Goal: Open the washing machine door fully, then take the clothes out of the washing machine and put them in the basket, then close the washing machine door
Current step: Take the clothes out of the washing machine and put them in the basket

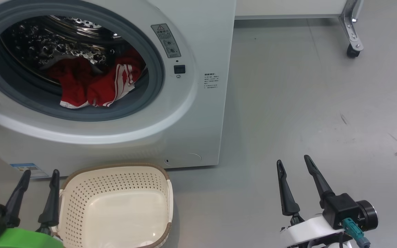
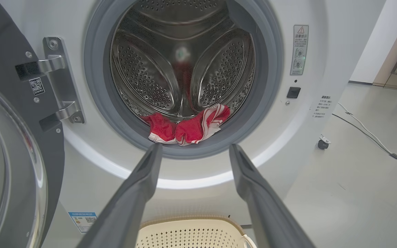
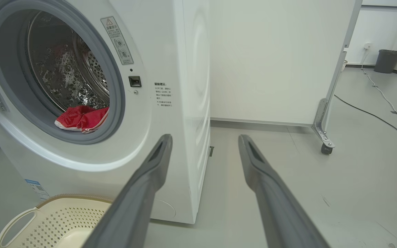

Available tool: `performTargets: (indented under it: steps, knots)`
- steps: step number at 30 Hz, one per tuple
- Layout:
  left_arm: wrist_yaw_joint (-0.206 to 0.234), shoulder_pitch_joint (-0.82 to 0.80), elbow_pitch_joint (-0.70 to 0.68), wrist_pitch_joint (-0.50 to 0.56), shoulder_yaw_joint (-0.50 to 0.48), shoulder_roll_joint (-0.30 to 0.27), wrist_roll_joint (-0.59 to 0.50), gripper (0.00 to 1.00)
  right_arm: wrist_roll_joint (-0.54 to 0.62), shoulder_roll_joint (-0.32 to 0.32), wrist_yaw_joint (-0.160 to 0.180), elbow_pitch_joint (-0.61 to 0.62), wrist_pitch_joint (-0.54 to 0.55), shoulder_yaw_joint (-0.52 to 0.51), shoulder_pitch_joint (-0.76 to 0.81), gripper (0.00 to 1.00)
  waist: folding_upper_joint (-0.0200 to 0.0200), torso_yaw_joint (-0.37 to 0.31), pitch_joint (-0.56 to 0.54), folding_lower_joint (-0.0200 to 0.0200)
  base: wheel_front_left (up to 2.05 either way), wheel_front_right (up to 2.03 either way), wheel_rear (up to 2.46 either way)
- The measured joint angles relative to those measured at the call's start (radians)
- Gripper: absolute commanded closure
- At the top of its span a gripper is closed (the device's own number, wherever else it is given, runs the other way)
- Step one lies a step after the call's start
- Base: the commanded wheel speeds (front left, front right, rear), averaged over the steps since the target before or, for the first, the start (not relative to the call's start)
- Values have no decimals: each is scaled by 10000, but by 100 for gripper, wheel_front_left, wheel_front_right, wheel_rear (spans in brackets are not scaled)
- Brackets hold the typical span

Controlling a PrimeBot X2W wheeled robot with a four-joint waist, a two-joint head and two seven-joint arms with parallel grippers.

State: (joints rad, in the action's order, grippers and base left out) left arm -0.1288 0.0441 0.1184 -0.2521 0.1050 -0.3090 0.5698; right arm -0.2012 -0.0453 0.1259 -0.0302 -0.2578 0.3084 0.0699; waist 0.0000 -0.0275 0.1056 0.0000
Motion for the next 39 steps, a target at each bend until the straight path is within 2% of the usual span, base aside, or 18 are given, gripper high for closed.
performTargets:
  steps: [17,25,29,39]
  knots:
    - [0,-7,-654,0,-926,-1058,-17,0,184,-4,0,566,0,915,-7,0,0,-391,1420,0,0,0,0]
    - [2,-348,-790,0,-1651,-2123,121,0,268,-8,0,1045,0,1377,-31,0,0,-859,2440,0,0,0,0]
    - [0,-754,-844,-2,-1787,-2801,104,0,268,-8,0,1296,0,1682,-169,0,0,-1159,2958,0,0,0,0]
    - [-2,-1762,-299,236,-2021,-4019,96,0,226,-6,0,1599,0,2330,-468,0,0,-2011,4148,1,0,0,0]
